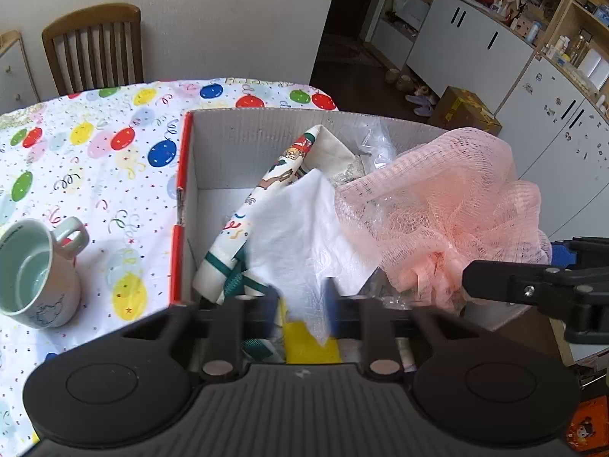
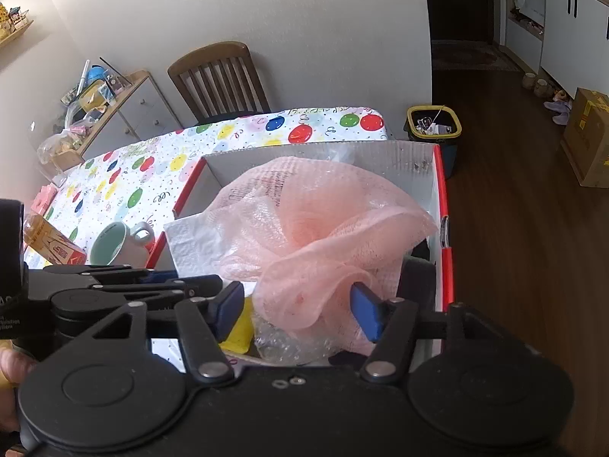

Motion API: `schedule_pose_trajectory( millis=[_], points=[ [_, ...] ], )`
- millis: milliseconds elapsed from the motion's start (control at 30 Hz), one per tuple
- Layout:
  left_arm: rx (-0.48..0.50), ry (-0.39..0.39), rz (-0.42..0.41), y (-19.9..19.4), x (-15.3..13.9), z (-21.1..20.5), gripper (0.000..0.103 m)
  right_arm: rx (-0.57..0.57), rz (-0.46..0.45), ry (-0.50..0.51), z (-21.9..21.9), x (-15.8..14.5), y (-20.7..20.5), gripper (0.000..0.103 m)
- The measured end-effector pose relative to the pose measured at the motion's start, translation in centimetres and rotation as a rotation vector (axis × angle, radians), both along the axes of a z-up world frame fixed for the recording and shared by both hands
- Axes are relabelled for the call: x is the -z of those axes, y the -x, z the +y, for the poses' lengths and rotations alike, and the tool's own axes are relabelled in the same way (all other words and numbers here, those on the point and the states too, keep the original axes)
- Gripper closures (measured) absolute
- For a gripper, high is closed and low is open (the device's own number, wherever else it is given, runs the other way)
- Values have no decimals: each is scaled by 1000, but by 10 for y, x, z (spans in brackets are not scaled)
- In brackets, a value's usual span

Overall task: Organize soft objects
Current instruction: 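Lower the puff and tissue into the box and open both grippers, then withdraw both grippers up and away from the box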

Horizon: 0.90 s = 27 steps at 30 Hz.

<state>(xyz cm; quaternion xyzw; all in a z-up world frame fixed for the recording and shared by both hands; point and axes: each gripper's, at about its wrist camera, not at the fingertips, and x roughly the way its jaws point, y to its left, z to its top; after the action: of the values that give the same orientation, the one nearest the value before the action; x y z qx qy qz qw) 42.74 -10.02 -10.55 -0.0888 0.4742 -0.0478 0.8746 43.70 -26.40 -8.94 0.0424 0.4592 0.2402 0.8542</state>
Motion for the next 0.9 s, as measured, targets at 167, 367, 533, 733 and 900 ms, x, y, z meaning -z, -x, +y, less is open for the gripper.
schedule_pose_trajectory(
  millis=[167, 367, 533, 733, 900],
  points=[
    [-3, -10, -42, 14, -11, 2, 32, 1, -18, -14, -4, -10, 8, 33],
    [3, -36, -97, 32, -31, 5, 31, -5, -87, -17, -9, -28, 24, 20],
    [10, -45, -163, 49, -50, 9, 27, -21, -156, -31, -12, -40, 40, 14],
    [19, -61, -239, 72, -72, 13, 25, -32, -271, -37, -14, -53, 62, 4],
    [33, -52, -295, 92, -87, 19, 19, -33, -342, -54, -13, -57, 80, 0]
  ],
)
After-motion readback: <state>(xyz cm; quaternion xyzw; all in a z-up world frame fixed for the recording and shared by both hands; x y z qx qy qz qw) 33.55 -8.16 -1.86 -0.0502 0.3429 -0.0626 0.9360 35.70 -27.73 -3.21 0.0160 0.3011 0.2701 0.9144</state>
